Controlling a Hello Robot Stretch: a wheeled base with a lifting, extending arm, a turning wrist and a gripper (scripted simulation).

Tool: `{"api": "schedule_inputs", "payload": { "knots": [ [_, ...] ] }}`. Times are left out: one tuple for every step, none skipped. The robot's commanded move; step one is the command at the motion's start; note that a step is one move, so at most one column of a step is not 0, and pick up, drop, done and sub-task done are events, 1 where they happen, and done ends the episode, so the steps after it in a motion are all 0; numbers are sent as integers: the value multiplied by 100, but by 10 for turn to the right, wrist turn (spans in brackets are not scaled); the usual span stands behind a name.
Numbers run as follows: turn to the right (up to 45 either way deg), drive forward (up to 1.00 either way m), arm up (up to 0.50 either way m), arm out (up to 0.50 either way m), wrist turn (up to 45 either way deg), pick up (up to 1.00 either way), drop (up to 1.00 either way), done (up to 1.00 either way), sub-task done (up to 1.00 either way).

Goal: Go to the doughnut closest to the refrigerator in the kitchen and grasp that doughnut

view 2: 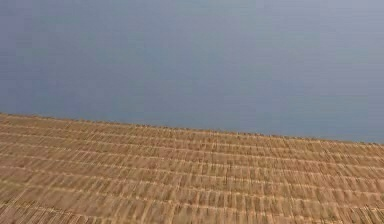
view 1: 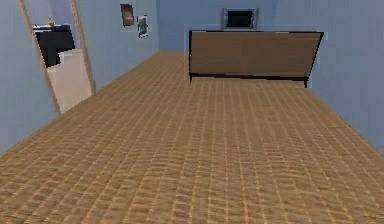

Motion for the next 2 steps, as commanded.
{"api": "schedule_inputs", "payload": {
  "knots": [
    [-270,0,0,0,0,0,0,0,0],
    [0,100,0,0,0,0,0,0,0]
  ]
}}
